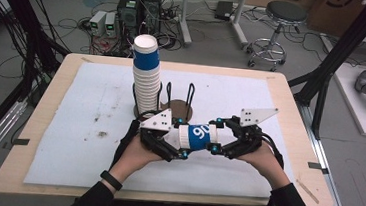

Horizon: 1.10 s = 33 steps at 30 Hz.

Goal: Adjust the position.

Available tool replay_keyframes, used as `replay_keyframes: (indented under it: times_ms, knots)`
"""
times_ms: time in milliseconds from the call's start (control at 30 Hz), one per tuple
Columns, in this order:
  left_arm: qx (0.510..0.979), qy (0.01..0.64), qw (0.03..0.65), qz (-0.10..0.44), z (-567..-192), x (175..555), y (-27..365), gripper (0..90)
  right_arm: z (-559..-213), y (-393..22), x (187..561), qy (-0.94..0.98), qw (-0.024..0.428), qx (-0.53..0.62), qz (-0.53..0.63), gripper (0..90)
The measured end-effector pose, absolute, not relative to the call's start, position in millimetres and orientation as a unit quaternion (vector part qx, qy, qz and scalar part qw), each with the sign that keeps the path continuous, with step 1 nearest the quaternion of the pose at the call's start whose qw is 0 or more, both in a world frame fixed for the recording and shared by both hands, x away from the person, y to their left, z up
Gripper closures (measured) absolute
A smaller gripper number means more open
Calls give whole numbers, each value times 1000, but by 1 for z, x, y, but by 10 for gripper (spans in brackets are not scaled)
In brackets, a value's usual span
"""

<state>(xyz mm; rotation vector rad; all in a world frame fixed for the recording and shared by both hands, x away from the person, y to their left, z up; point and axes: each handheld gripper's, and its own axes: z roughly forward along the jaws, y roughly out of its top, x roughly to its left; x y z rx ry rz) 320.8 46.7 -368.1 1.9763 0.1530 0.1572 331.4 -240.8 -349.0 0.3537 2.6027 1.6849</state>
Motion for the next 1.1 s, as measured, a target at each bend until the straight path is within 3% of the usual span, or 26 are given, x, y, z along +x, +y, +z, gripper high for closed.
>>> replay_keyframes:
  times_ms: [167, 333, 633, 800, 967, 1100]
  knots:
    - [864, 54, 495, 80, -364, 318, 41, 202, -350, -236, 328, 860, 22, 86, 502, 217]
    - [864, 54, 495, 78, -365, 317, 39, 197, -356, -228, 327, 876, 31, 77, 475, 258]
    - [771, 102, 627, 47, -368, 321, 51, 109, -356, -240, 334, 830, -19, 94, 549, 298]
    - [747, 113, 655, 15, -372, 323, 53, 86, -355, -245, 335, 804, -41, 100, 585, 299]
    - [724, 115, 679, -40, -374, 327, 54, 86, -356, -247, 336, 794, -48, 87, 600, 299]
    - [722, 109, 682, -36, -372, 327, 57, 172, -357, -244, 335, 798, -53, 86, 595, 300]
